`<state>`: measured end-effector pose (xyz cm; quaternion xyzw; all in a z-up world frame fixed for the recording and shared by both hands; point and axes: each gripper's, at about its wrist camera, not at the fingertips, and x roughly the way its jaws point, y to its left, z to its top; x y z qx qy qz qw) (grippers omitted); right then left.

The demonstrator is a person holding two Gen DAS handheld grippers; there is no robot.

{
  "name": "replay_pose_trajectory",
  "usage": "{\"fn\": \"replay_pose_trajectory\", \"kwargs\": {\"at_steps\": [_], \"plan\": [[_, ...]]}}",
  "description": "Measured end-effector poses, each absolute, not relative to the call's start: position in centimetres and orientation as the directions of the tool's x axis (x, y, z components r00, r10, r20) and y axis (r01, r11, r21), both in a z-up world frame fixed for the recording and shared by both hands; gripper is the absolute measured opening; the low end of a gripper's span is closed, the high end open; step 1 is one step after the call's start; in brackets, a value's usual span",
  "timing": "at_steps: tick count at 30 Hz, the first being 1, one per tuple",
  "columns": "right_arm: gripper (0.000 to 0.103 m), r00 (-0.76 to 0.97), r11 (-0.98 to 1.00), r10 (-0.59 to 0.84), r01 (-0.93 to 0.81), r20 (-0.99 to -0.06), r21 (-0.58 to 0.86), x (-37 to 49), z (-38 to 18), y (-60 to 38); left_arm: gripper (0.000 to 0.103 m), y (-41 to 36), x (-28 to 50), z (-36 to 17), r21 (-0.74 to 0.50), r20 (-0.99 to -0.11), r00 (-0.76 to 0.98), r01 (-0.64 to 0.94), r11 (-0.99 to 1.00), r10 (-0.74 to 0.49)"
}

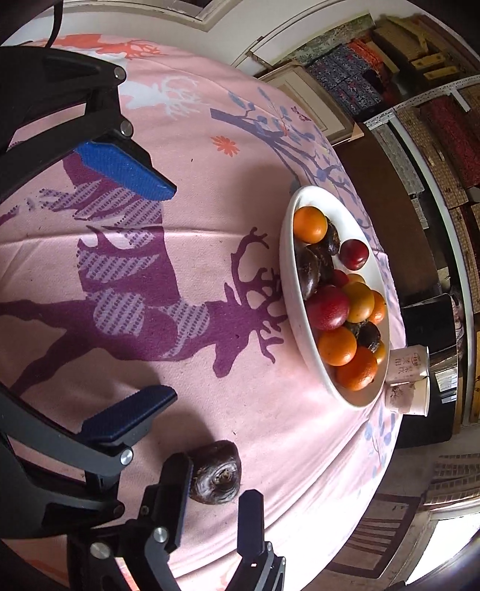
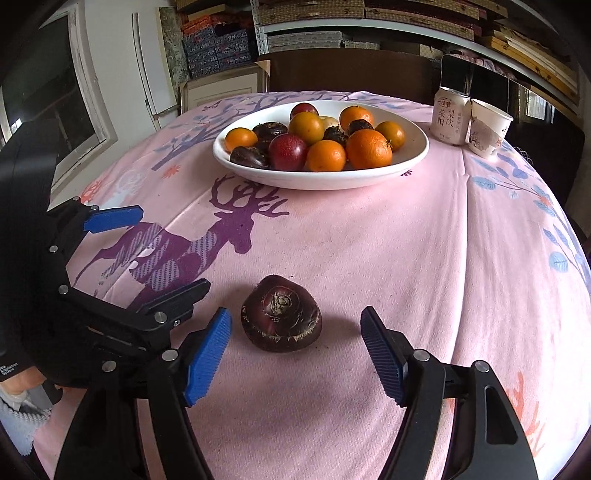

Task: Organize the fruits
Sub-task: 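Grasp the last dark round fruit on the table with the right gripper, then lower the dark fruit onto the plate and open the right gripper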

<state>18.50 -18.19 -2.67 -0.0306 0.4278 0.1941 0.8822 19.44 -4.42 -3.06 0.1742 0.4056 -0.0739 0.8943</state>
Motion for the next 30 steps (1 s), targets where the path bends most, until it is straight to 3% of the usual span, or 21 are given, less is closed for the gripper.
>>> {"fn": "replay_pose_trajectory", "kwargs": {"at_steps": [1, 3, 6, 10, 12, 13, 14, 16, 18, 20, 27, 28, 29, 30], "plan": [[0.053, 0.546, 0.918, 0.332, -0.374, -0.769, 0.131, 18.7, -2.8, -18.2, 0.098, -4.6, 19.5, -3.1, 0.254, -0.751, 0.66, 0.277, 0.927, 0.009], [0.051, 0.536, 0.914, 0.357, -0.37, -0.765, 0.167, 19.0, -2.7, -18.7, 0.098, -4.8, 19.6, -3.1, 0.249, -0.754, 0.657, 0.299, 0.921, -0.009], [0.043, 0.525, 0.906, 0.387, -0.37, -0.758, 0.207, 19.2, -2.7, -19.0, 0.098, -6.0, 18.7, -3.3, 0.09, -0.801, 0.554, 0.486, 0.869, -0.227], [0.043, 0.515, 0.895, 0.411, -0.383, -0.752, 0.228, 19.2, -2.7, -18.8, 0.098, -9.2, 17.1, -3.1, 0.285, -0.732, 0.665, 0.495, 0.821, -0.148], [0.042, 0.521, 0.895, 0.416, -0.379, -0.745, 0.235, 19.1, -2.5, -18.7, 0.099, -10.3, 17.5, -3.3, 0.295, -0.733, 0.664, 0.51, 0.808, -0.151], [0.042, 0.525, 0.892, 0.428, -0.376, -0.736, 0.251, 19.1, -2.2, -18.9, 0.094, -10.6, 17.6, -3.2, 0.279, -0.733, 0.657, 0.526, 0.803, -0.175], [0.042, 0.533, 0.893, 0.429, -0.371, -0.729, 0.255, 19.1, -2.0, -19.0, 0.075, -10.7, 17.7, -3.1, 0.254, -0.738, 0.643, 0.544, 0.799, -0.203], [0.042, 0.555, 0.899, 0.416, -0.369, -0.72, 0.236, 19.1, -1.5, -19.1, 0.059, -10.9, 18.0, -3.1, 0.197, -0.752, 0.607, 0.577, 0.793, -0.255], [0.042, 0.565, 0.9, 0.416, -0.367, -0.712, 0.235, 19.3, -1.0, -19.0, 0.049, -11.0, 18.0, -2.8, 0.191, -0.746, 0.607, 0.589, 0.785, -0.274], [0.042, 0.582, 0.901, 0.417, -0.366, -0.698, 0.233, 20.1, -0.1, -18.9, 0.046, -10.7, 18.7, -1.9, 0.185, -0.73, 0.619, 0.585, 0.79, -0.288], [0.042, 0.661, 0.897, 0.431, -0.387, -0.615, 0.214, 26.7, 5.3, -16.7, 0.048, -8.2, 25.3, 3.6, 0.164, -0.662, 0.693, 0.507, 0.846, -0.287], [0.042, 0.659, 0.898, 0.43, -0.385, -0.617, 0.215, 28.1, 5.3, -16.4, 0.062, -7.7, 26.7, 3.7, 0.161, -0.659, 0.701, 0.485, 0.859, -0.273], [0.042, 0.656, 0.9, 0.426, -0.377, -0.622, 0.219, 29.5, 4.9, -16.1, 0.085, -7.3, 27.9, 3.5, 0.16, -0.66, 0.707, 0.463, 0.872, -0.254], [0.043, 0.647, 0.9, 0.427, -0.372, -0.631, 0.228, 30.8, 4.2, -15.8, 0.094, -6.7, 29.0, 3.2, 0.162, -0.658, 0.718, 0.429, 0.889, -0.226]]}}
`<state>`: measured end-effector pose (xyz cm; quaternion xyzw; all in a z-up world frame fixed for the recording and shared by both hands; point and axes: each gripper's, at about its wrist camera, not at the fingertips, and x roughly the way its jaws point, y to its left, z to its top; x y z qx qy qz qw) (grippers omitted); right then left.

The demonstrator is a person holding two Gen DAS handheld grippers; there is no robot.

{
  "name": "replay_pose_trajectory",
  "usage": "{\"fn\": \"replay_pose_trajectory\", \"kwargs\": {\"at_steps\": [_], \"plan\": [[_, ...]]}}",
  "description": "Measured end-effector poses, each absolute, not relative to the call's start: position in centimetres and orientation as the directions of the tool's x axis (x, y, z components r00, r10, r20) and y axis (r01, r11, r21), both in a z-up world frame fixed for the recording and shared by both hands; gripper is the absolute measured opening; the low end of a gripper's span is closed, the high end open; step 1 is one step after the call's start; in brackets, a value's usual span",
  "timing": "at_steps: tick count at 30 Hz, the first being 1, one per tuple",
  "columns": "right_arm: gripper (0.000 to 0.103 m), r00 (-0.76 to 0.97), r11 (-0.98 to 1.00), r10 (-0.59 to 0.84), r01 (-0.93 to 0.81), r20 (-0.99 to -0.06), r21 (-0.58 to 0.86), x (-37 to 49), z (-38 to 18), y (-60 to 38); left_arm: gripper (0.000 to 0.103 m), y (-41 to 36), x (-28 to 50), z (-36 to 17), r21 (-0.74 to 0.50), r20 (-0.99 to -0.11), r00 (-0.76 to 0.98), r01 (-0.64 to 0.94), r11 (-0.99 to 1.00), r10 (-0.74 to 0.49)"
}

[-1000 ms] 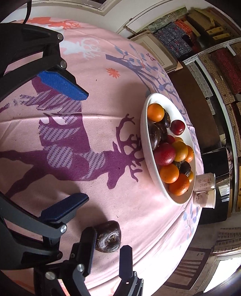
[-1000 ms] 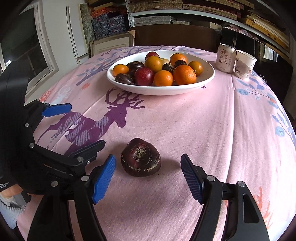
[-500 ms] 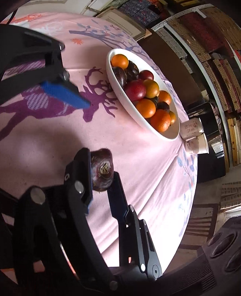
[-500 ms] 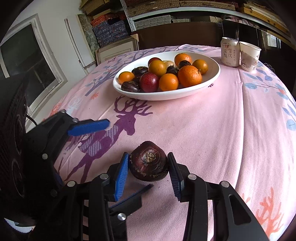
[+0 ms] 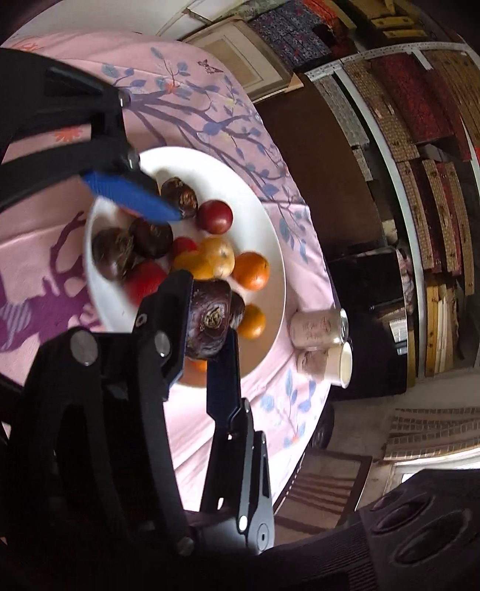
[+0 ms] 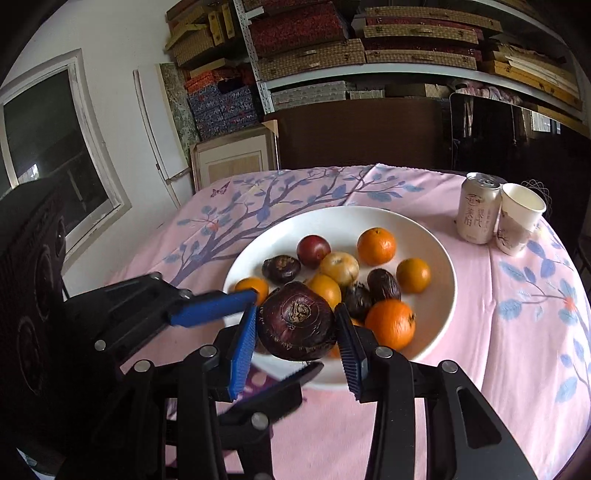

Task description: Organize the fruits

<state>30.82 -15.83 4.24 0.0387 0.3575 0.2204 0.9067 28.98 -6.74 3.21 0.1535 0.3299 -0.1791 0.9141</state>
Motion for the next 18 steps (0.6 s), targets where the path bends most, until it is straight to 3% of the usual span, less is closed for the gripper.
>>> {"fn": "replay_pose_trajectory", "kwargs": {"at_steps": [1, 2, 6, 10, 15, 18], "plan": [[0.046, 0.642, 0.898, 0.434, -0.365, -0.633, 0.246, 31.9, 3.6, -15.9, 0.097, -6.1, 29.8, 2.8, 0.165, -0.654, 0.73, 0.394, 0.904, -0.199], [0.06, 0.652, 0.907, 0.419, -0.337, -0.632, 0.253, 32.4, 3.0, -16.3, 0.097, -5.4, 30.3, 2.4, 0.157, -0.656, 0.735, 0.356, 0.921, -0.172], [0.073, 0.709, 0.883, 0.456, -0.287, -0.537, 0.371, 29.8, 3.5, -20.0, 0.098, -2.1, 29.6, 1.4, 0.042, -0.67, 0.723, 0.261, 0.964, -0.167], [0.095, 0.769, 0.885, 0.417, -0.224, -0.484, 0.408, 25.1, 3.6, -22.7, 0.098, -1.1, 26.4, 0.8, 0.052, -0.66, 0.744, 0.179, 0.982, -0.101], [0.097, 0.707, 0.927, 0.345, -0.154, -0.617, 0.341, 21.0, 0.3, -22.1, 0.098, -3.6, 21.0, 0.7, 0.137, -0.637, 0.769, 0.178, 0.974, -0.051], [0.099, 0.735, 0.952, 0.287, -0.145, -0.614, 0.271, 18.6, -0.1, -21.5, 0.098, -5.5, 17.7, 1.1, 0.26, -0.582, 0.812, 0.129, 0.957, 0.048]]}}
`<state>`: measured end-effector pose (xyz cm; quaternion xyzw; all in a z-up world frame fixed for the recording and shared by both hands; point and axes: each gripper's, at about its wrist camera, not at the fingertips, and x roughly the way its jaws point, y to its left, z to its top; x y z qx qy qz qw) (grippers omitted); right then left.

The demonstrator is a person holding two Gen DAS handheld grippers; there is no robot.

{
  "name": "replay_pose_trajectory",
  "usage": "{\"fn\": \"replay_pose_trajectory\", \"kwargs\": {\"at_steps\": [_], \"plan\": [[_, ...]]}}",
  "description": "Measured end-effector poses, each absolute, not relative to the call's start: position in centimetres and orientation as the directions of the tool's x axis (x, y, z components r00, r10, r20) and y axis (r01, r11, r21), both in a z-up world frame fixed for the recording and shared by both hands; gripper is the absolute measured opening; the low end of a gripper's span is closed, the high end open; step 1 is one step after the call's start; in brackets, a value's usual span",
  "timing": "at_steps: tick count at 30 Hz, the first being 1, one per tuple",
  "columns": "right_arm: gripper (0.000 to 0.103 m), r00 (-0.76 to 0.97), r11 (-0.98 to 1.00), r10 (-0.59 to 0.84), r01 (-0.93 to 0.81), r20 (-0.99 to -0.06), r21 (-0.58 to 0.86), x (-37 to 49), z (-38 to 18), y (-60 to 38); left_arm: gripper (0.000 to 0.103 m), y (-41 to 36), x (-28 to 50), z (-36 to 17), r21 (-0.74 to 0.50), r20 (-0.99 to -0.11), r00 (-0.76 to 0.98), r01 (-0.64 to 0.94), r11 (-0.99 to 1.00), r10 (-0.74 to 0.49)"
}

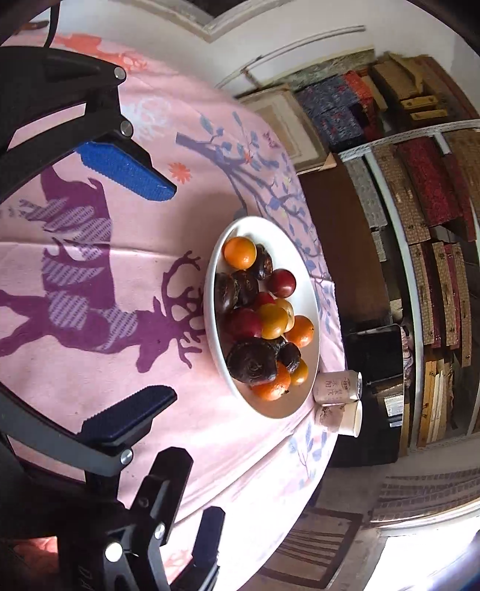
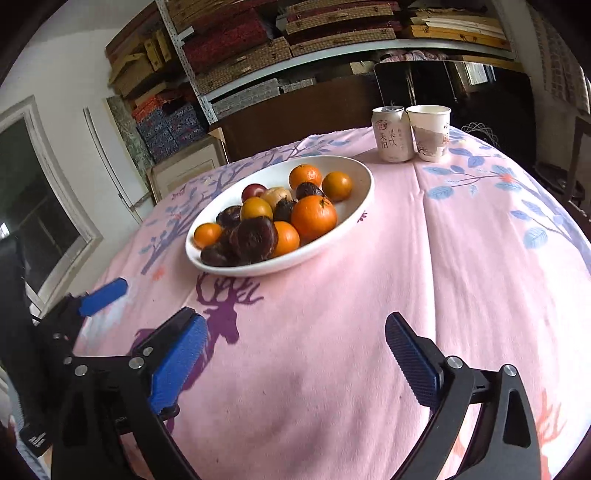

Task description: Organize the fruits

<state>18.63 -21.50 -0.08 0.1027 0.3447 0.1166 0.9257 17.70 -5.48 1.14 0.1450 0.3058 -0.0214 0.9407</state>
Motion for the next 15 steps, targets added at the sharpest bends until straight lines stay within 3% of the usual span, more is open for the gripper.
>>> {"fn": "replay_pose_trajectory", "kwargs": {"at_steps": [5, 9, 15], "plan": [[0.099, 0.755, 0.958, 0.252, -0.106, -0.605, 0.267, 17.3, 0.0, -22.5, 0.098, -7.1, 13.7, 1.4, 0.413, -0.467, 0.858, -0.002, 0.911, 0.214], [0.099, 0.787, 0.946, 0.247, -0.069, -0.566, 0.317, 16.7, 0.5, -23.9, 0.098, -7.0, 12.7, 2.1, 0.308, -0.507, 0.86, 0.129, 0.943, 0.048], [0.099, 0.781, 0.934, 0.237, -0.018, -0.579, 0.357, 17.1, 0.1, -25.0, 0.098, -6.5, 12.9, 2.5, 0.279, -0.506, 0.861, 0.116, 0.953, 0.043]]}}
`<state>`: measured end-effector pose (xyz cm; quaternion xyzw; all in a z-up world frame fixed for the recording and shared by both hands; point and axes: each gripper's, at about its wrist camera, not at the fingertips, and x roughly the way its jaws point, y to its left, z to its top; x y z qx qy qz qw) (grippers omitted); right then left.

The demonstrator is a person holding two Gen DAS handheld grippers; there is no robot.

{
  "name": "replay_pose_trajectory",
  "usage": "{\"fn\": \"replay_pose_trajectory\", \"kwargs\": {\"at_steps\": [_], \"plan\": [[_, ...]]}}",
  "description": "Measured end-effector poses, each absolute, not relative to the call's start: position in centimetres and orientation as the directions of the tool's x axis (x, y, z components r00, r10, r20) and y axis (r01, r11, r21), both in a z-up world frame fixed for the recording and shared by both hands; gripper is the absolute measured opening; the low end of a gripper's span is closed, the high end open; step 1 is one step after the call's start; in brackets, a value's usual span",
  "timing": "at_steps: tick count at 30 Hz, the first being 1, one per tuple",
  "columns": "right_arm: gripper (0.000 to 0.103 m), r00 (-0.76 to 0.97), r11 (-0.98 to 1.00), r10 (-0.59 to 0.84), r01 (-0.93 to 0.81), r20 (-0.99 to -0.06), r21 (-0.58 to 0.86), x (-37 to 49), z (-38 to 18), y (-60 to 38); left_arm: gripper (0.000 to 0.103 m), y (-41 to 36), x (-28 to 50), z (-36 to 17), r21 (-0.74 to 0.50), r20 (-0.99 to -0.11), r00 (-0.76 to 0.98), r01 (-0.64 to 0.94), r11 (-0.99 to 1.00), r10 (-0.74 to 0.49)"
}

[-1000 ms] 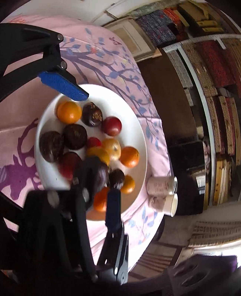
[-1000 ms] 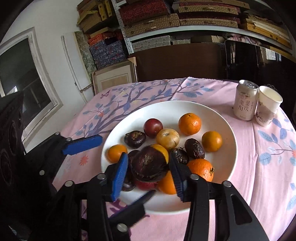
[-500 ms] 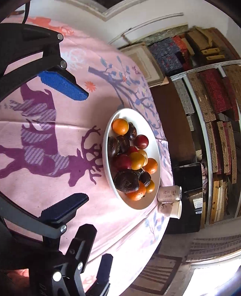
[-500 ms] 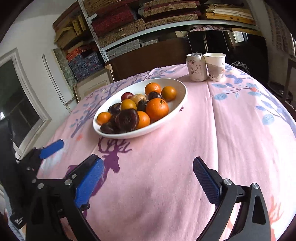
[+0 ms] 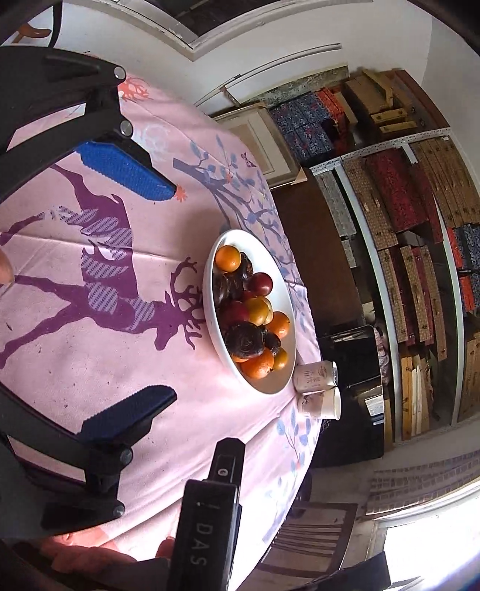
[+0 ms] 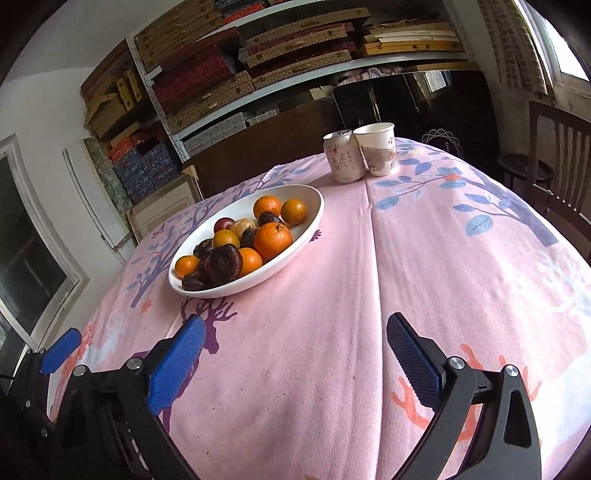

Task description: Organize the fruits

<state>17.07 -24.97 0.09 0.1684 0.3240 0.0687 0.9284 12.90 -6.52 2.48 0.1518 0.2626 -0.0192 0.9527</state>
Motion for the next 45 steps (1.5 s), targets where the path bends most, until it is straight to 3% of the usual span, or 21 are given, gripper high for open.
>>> {"fn": "replay_pose_trajectory", "kwargs": {"at_steps": [17, 33, 45], "plan": [[0.099, 0.771, 0.953, 0.206, -0.02, -0.603, 0.301, 17.2, -0.2, -24.1, 0.098, -4.1, 14.1, 2.7, 0.185, -0.552, 0.833, 0.068, 0.98, 0.046], [0.099, 0.847, 0.977, 0.165, -0.07, -0.504, 0.202, 15.3, 1.6, -22.7, 0.098, -1.6, 15.1, 3.0, 0.081, -0.584, 0.812, 0.045, 0.996, 0.01], [0.099, 0.821, 0.984, 0.166, -0.098, -0.547, 0.151, 15.6, 1.1, -21.2, 0.098, -0.9, 15.3, 3.1, 0.049, -0.59, 0.808, 0.032, 0.998, 0.004]]}}
